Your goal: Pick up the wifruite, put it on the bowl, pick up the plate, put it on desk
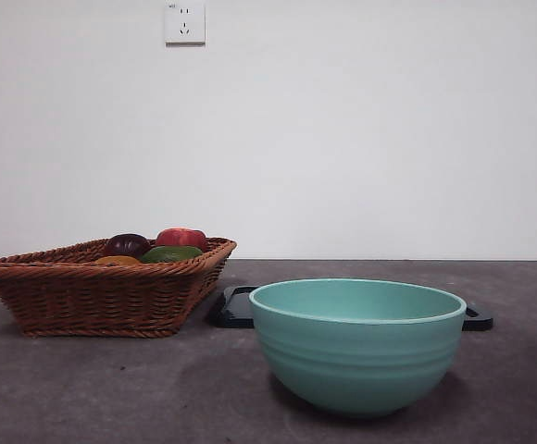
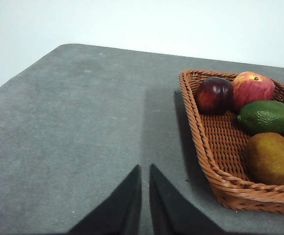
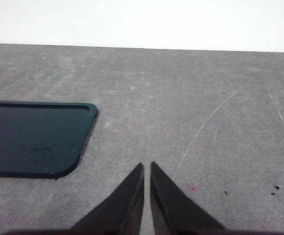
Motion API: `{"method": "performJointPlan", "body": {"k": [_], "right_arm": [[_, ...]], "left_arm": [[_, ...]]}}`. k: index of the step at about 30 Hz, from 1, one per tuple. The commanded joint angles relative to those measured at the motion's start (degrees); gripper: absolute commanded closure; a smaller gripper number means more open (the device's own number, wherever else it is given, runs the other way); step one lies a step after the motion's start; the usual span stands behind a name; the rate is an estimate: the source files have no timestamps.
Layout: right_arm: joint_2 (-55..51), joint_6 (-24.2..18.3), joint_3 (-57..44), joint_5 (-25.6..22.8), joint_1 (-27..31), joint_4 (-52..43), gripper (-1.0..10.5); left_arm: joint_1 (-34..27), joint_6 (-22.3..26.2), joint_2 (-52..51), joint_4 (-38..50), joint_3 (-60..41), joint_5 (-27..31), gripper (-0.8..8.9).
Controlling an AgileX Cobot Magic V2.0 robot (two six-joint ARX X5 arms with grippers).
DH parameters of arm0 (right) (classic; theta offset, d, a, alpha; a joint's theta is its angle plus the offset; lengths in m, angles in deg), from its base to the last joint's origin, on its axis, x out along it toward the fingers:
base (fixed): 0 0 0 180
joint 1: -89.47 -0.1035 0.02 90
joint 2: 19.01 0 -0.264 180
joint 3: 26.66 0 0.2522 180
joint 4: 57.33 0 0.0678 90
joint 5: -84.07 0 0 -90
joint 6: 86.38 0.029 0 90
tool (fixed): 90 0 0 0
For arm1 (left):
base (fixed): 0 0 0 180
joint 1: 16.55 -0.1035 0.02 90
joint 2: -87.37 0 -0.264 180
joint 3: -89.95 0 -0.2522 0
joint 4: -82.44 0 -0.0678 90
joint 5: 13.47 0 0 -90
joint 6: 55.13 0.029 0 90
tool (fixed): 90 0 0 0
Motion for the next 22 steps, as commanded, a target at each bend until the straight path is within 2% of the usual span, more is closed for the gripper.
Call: {"method": "performJointPlan", "body": {"k": [1,9,14,17,22], "right_arm": [[-0.2,0.8,-0.3,-0.2,0.0,-0.8,9.3],[-0.2,1.2,-0.3,0.4,0.0,-2.1,9.3],[-0.2,4.1,-0.2,3.7,-0.1,-2.2,9.3],[-0.2,6.0,0.0,3.3,-0.1,-3.1,9.4],[-0.1,11.6,2.8,3.0,-0.2,-2.1,9.4]], "left_arm": [[-0.1,-0.2,0.0,-0.3,-1.2,0.2,7.90],[-0.1,-0.4,0.0,-0.4,-1.2,0.2,7.90],[-0.1,-0.4,0.0,0.3,-1.0,-1.0,7.99],[0.0,-0.6,0.0,0.7,-0.1,-2.9,7.99],[0.5,-4.1,0.0,1.4,2.8,-3.1,7.99]]}}
